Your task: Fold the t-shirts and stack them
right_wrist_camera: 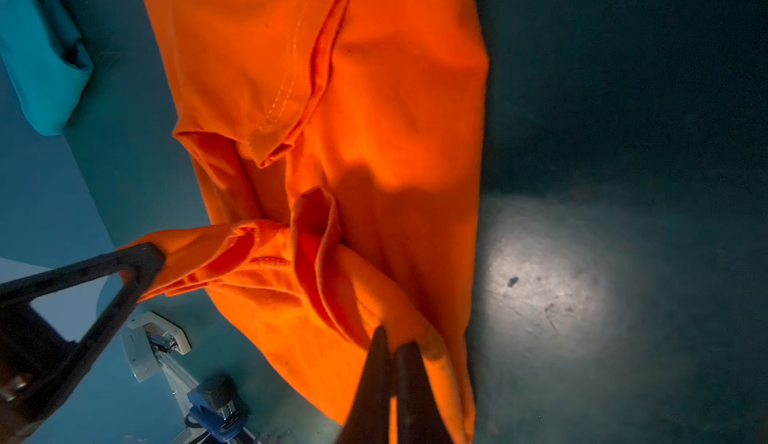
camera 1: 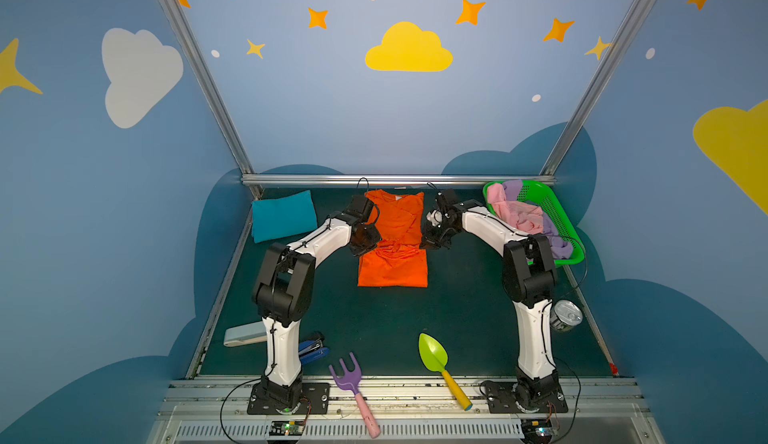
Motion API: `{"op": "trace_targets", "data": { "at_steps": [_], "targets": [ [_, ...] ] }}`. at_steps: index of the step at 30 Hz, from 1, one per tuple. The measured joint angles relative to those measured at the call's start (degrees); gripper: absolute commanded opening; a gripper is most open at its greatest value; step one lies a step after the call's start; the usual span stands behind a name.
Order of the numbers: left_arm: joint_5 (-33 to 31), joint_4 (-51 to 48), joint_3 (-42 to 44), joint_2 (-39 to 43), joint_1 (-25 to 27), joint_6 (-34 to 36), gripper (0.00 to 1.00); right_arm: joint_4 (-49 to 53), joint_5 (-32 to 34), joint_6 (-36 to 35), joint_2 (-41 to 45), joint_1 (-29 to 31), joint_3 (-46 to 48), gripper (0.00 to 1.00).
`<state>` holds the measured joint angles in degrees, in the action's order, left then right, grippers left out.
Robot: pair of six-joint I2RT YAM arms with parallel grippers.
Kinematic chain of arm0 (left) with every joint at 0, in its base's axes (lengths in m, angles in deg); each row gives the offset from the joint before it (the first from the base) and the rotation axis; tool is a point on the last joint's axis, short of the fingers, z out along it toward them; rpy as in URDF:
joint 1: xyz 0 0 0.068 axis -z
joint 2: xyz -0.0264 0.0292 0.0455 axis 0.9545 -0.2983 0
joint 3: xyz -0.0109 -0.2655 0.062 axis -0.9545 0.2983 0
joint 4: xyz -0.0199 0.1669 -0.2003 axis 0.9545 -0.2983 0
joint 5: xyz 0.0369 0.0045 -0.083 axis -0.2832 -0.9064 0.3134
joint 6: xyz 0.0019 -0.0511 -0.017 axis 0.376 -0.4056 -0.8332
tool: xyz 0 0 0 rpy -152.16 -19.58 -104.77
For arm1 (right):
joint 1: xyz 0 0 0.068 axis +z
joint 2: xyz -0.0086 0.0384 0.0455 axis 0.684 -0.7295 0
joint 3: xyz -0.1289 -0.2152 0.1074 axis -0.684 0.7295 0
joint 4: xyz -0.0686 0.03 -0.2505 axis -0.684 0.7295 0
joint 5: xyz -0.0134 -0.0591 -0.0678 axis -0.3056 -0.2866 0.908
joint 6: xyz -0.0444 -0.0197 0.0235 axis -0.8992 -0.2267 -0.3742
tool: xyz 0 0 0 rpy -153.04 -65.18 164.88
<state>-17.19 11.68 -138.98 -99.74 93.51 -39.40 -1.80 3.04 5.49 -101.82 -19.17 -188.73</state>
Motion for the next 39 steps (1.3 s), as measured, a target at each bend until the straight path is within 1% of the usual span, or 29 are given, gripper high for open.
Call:
{"op": "trace_targets", "data": {
  "at_steps": [3,4,6,7,8,10,11,14,16,19,22,23,24,25,27,28,30,33,36,39],
  "targets": [
    [1.0,0.0,-2.3,-1.0,-1.2,0.2,0.08,0.1,-0.5,-0.4,-1.4,-0.6,-1.6,0.0],
    [1.5,0.1,-3.4,-1.7,-1.6,0.4,0.12,0.1,-0.8,-0.7,-2.2,-0.9,-2.6,0.0],
    [2.3,0.1,-5.4,-3.5,-2.2,0.7,0.24,0.1,-1.2,-1.0,-3.6,-1.3,-4.6,0.0],
    [2.6,0.0,-6.5,-4.7,-2.5,1.0,0.31,0.2,-1.4,-1.1,-4.4,-1.4,-5.8,0.02],
    [2.8,-0.1,-7.7,-6.0,-2.8,1.2,0.34,0.3,-1.6,-1.3,-5.3,-1.6,-7.0,0.1],
    [3.0,-0.4,-9.8,-8.5,-3.3,1.4,0.35,0.7,-2.1,-2.1,-7.1,-1.8,-9.6,0.2],
    [3.0,-0.9,-10.8,-9.8,-3.5,1.6,0.35,0.7,-2.3,-2.4,-8.0,-1.9,-10.8,0.23],
    [2.8,-2.9,-13.0,-12.0,-4.4,1.5,0.35,1.1,-2.6,-3.0,-9.3,-2.2,-12.6,0.26],
    [2.1,-4.2,-13.4,-11.8,-5.0,1.5,0.35,1.4,-2.5,-3.0,-9.3,-2.5,-12.8,0.28],
    [-0.1,-5.6,-13.0,-9.8,-5.4,1.4,0.37,1.4,-1.7,-3.1,-8.8,-3.3,-12.4,0.31],
    [-3.3,-6.7,-10.4,-5.1,-4.8,1.4,0.37,0.8,0.1,-3.2,-5.5,-3.6,-8.5,0.34],
    [-4.5,-7.0,-9.2,-3.1,-4.1,1.4,0.37,0.5,0.7,-3.0,-3.5,-3.7,-6.3,0.33],
    [-5.4,-7.0,-7.9,-1.0,-3.2,1.4,0.36,0.1,1.1,-2.9,-1.6,-3.8,-4.2,0.3],
    [-6.1,-7.0,-6.6,1.0,-2.0,1.5,0.34,-0.6,1.6,-2.6,0.8,-3.7,-1.7,0.24],
    [-6.6,-6.7,-4.7,3.6,0.4,1.5,0.28,-2.0,2.1,-2.0,5.2,-3.1,2.4,0.06],
    [-6.6,-6.4,-4.2,4.1,1.8,1.5,0.26,-2.6,2.1,-2.1,7.0,-2.4,3.7,0.0],
    [-6.2,-5.9,-3.9,3.5,4.1,1.5,0.22,-3.3,1.8,-2.4,8.5,-1.0,4.5,0.0],
    [-5.0,-5.5,-4.0,0.0,6.0,1.5,0.2,-4.2,1.1,-2.5,7.6,1.7,4.2,0.0],
    [-4.0,-5.4,-4.9,-4.7,5.9,1.4,0.2,-4.3,-0.1,-2.6,4.3,3.8,3.1,0.0],
    [-3.1,-6.0,-7.8,-9.4,5.3,1.6,0.19,-4.1,-1.7,-2.6,-0.6,4.7,0.8,0.0]
  ]
}}
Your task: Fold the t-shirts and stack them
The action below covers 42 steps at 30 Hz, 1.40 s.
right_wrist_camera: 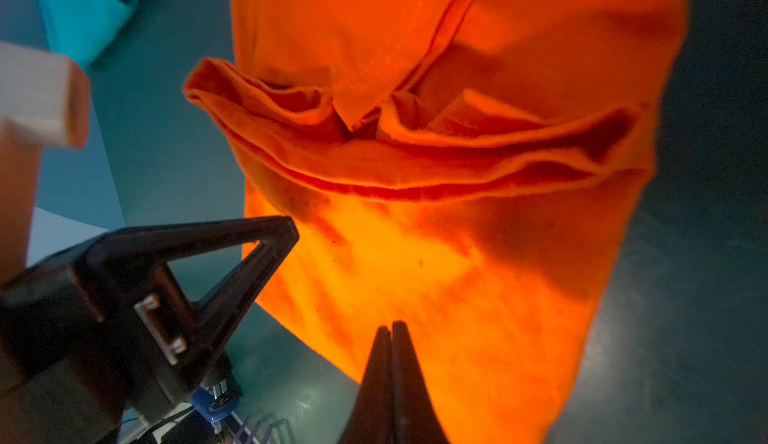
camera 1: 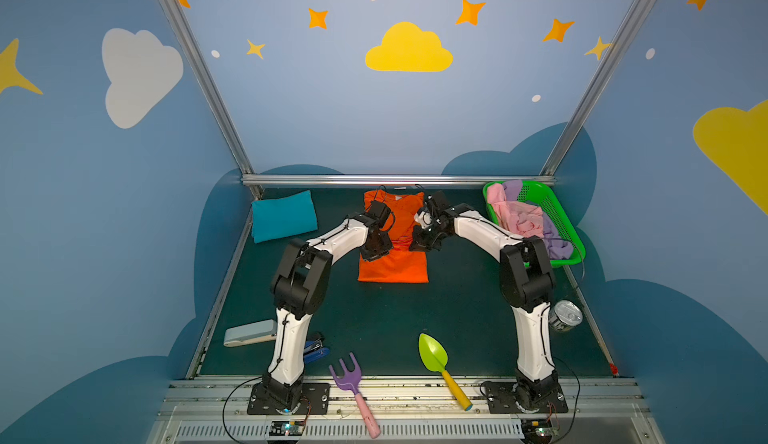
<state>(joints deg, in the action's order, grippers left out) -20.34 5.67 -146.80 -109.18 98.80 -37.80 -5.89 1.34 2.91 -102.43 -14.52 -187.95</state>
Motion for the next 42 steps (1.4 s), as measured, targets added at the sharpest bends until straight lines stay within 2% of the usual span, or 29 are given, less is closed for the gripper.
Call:
{"op": "trace_targets", "data": {
  "at_steps": [5,12,17,19,25,30,33,38,42],
  "targets": [
    [1.5,-1.2,-11.9,-7.8,-1.5,1.2,0.2,2.5,-1.6,-0.5,-9.8,-1.1,-10.6,0.0],
    [2.5,-6.4,-33.8,-18.6,-6.0,2.7,0.22,5.9,-5.2,-0.1,-22.4,-6.0,-33.8,0.0],
    [1.9,-9.6,-36.9,-18.4,-8.0,3.5,0.23,5.6,-6.8,1.6,-21.2,-10.0,-34.4,0.0],
    [1.6,-9.1,-32.6,-15.6,-8.1,3.7,0.25,5.1,-6.0,1.3,-17.9,-10.8,-29.5,0.04],
    [1.6,-4.2,-5.1,3.1,-6.9,3.1,0.32,2.3,-1.2,-1.1,1.8,-8.7,-3.5,0.2],
    [1.6,0.2,11.8,16.3,-5.6,2.1,0.51,-0.3,2.4,-2.2,15.5,-4.9,12.2,0.39],
    [1.6,2.7,18.5,18.7,-5.2,1.9,0.54,-1.5,3.7,-2.4,17.5,-2.7,18.3,0.44],
    [2.1,6.2,28.2,19.1,-5.1,0.7,0.56,-3.4,4.3,-1.2,17.4,0.0,27.6,0.47],
    [2.7,8.5,30.6,19.1,-5.1,-0.2,0.55,-5.2,3.3,0.6,15.6,0.9,29.7,0.47]
  ]
}}
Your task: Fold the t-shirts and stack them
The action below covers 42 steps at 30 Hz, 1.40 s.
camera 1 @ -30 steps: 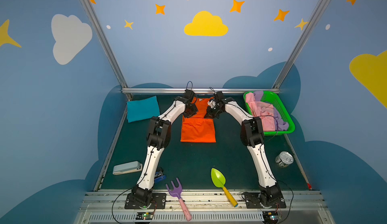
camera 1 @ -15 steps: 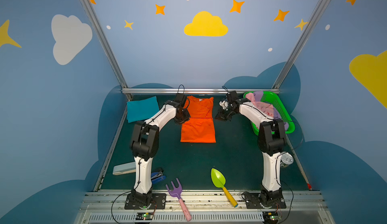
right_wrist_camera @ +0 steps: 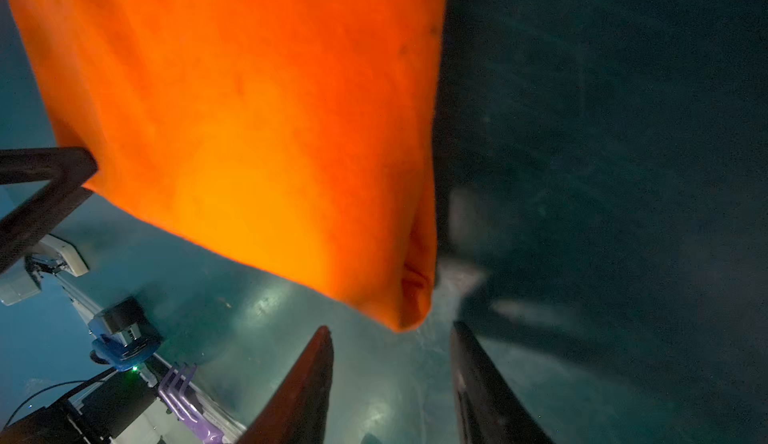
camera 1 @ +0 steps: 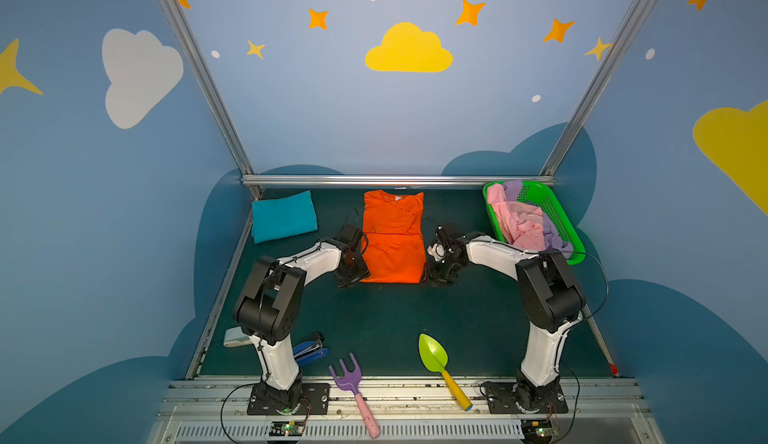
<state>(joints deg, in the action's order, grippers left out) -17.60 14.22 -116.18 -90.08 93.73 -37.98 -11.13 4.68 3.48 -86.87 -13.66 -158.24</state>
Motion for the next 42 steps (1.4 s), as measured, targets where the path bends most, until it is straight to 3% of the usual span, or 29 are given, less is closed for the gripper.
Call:
{"op": "trace_targets", "data": {
  "at_steps": [4,7,10,13,19,24,34,38,42],
  "targets": [
    [0.2,1.8,0.5,-0.2,0.1,-0.7,0.47,-2.8,-1.3,1.4,-0.8,-0.1,0.0,0.45],
    [0.2,2.7,0.7,-0.6,0.0,-1.3,0.35,-4.3,-1.7,2.4,-1.3,0.0,-0.1,0.28],
    [0.3,3.6,0.2,-1.6,-0.1,-1.8,0.15,-6.2,-2.2,2.8,-2.3,-0.2,0.0,0.04],
    [0.9,4.8,-0.7,-2.9,-0.2,-1.9,0.04,-7.3,-3.3,3.6,-2.9,-0.3,-0.1,0.0],
    [1.9,5.7,-1.0,-3.3,0.1,-1.7,0.04,-8.0,-3.5,3.6,-2.4,-0.2,0.7,0.0],
    [0.8,5.2,3.8,1.0,2.1,-1.6,0.04,-7.2,-3.1,3.5,1.8,0.7,5.8,0.0],
    [-1.5,-4.4,13.6,21.5,9.4,-4.8,0.04,4.1,-3.8,3.8,18.5,4.6,15.4,0.0],
    [-1.6,-7.1,13.0,31.0,10.5,-6.6,0.04,9.4,-5.6,4.3,25.2,4.6,14.8,0.0],
    [-1.5,-8.6,10.7,35.5,10.6,-8.0,0.04,15.2,-6.5,4.7,29.5,4.5,9.1,0.0]
  ]
}}
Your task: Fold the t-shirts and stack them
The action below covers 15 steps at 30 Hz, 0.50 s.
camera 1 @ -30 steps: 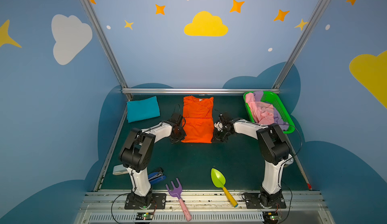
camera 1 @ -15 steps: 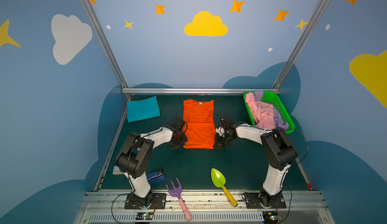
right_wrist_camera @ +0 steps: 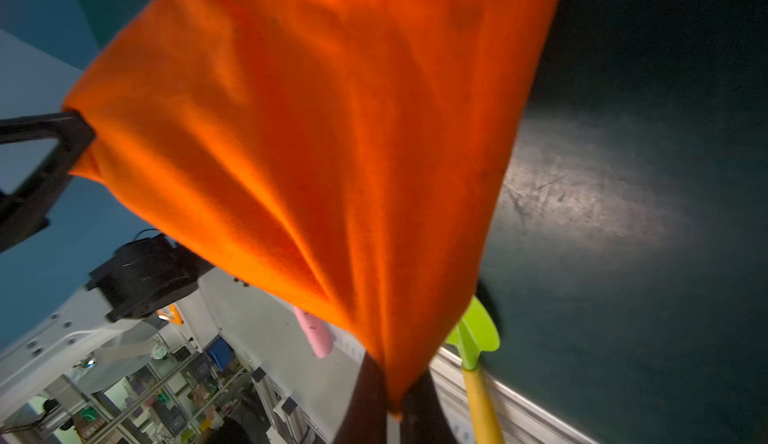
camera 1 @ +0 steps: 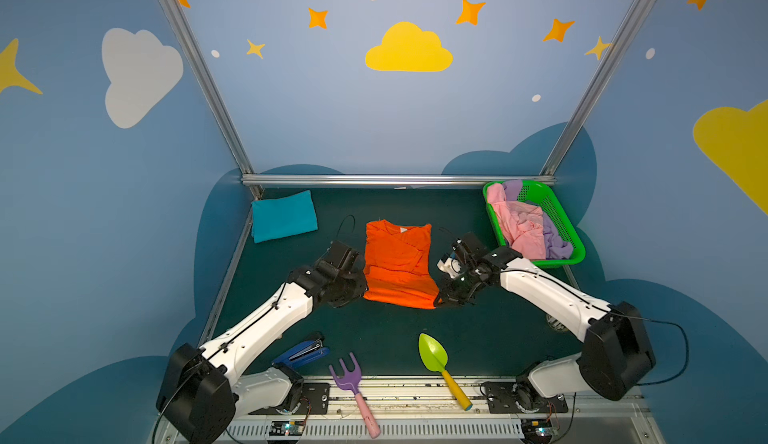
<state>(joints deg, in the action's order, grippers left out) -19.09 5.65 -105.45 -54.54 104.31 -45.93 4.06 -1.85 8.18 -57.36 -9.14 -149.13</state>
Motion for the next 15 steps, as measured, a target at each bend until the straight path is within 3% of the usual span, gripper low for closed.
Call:
{"op": "trace_targets", "data": {
  "at_steps": [7,15],
  "targets": [
    [0.0,-1.2,-8.4,-1.8,0.0,0.0,0.04,3.5,-2.6,0.4,0.5,-1.5,-9.8,0.0],
    [0.6,-0.8,-15.8,-10.1,-2.1,1.8,0.04,2.7,-9.3,0.4,-9.0,-6.9,-10.6,0.0]
  ]
}}
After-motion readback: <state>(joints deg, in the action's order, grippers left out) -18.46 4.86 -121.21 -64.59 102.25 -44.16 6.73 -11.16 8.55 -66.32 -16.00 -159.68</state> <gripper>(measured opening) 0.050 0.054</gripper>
